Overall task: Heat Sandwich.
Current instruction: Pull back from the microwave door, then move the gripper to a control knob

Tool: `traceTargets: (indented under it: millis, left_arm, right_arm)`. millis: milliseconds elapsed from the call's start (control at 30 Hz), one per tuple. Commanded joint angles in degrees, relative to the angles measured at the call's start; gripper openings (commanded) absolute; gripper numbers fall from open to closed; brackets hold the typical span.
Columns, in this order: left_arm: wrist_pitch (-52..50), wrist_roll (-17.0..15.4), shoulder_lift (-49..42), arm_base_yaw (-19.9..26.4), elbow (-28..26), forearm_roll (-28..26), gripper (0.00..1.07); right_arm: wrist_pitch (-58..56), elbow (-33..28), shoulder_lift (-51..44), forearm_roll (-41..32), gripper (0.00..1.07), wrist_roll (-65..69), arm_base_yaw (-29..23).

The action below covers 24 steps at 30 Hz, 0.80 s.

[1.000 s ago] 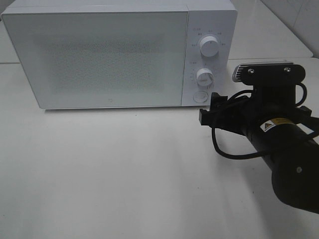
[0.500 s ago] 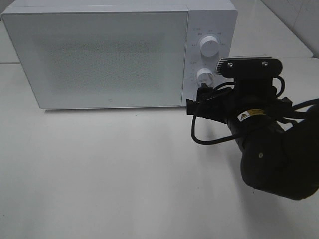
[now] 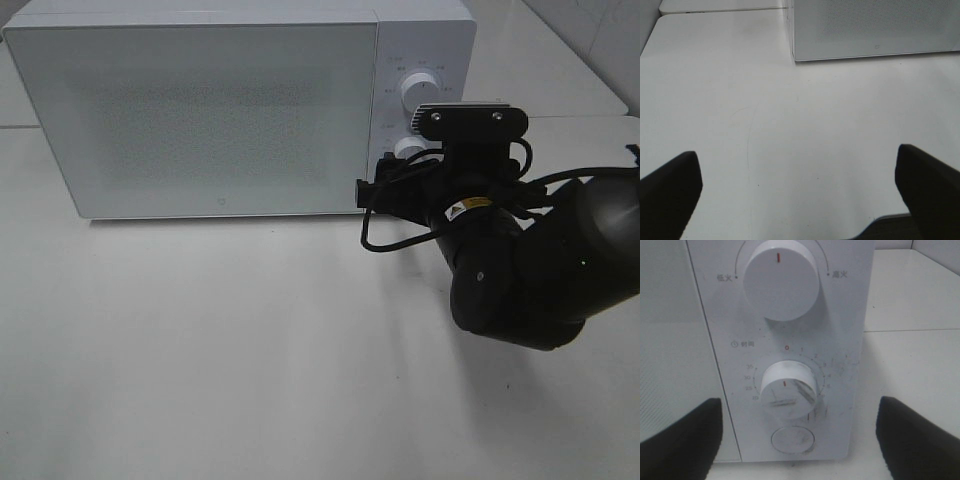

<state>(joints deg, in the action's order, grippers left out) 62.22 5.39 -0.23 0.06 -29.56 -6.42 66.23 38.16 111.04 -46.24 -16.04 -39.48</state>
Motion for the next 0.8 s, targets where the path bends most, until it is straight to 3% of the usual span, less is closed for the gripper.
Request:
traceTargets:
  millis: [33, 500, 800]
  left_arm:
    - [-0.6, -0.3, -1.0, -0.1, -0.1, -0.2, 0.98]
    - [-0.6, -0.3, -1.0, -0.1, -0.1, -0.2, 0.98]
    - [-0.6, -0.3, -1.0, -0.1, -0.1, -0.1, 0.98]
  right_arm:
    - [-0.7, 2.3, 1.6, 1.5, 0.76, 0.8, 1.2]
    - [-3.1, 8.9, 7.3, 5.4, 0.76, 0.9, 4.1]
    - [-3.2, 9.2, 7.6, 7.3, 0.76, 2.1, 6.0]
